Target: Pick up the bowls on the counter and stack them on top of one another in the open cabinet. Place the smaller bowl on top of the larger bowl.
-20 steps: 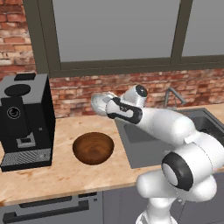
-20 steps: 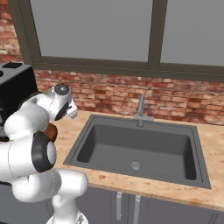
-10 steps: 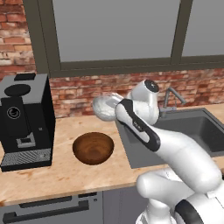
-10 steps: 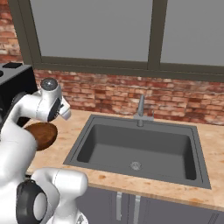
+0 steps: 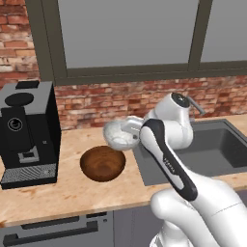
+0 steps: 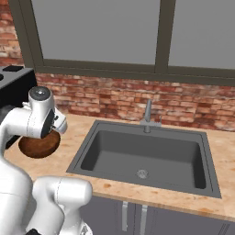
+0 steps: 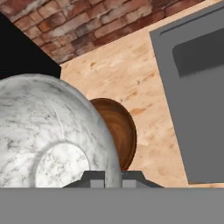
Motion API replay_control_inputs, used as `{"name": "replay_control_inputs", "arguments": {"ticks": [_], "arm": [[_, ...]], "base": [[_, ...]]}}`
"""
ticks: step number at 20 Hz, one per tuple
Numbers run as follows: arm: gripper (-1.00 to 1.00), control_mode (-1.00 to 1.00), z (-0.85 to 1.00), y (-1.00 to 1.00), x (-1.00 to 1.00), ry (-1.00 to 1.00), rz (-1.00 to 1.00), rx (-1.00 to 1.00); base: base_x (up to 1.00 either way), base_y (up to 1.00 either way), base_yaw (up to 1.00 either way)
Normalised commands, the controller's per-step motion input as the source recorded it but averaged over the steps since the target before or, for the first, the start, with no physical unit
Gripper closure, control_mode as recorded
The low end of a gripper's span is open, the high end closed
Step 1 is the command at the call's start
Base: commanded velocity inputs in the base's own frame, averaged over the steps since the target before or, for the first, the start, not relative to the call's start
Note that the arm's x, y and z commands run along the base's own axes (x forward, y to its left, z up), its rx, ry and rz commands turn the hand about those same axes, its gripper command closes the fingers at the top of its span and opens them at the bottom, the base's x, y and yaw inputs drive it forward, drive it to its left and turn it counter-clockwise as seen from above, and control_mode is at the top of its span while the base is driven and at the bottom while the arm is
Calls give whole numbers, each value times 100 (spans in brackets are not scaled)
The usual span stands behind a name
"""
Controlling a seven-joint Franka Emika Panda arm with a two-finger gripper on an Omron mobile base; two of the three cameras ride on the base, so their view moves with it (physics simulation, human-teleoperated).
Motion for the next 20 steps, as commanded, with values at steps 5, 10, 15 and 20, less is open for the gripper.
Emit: {"name": "replay_control_inputs", "arguments": {"ticks": [5, 10, 15, 20], "arm": [[100, -100, 0, 2, -17, -3, 6, 0], [100, -100, -9, 9, 0, 0, 0, -3], [100, -100, -16, 24, 4, 2, 0, -7], [100, -100, -16, 18, 11, 4, 0, -6]], "base": [[0, 0, 0], [0, 0, 0], [0, 0, 0], [0, 0, 0]]}}
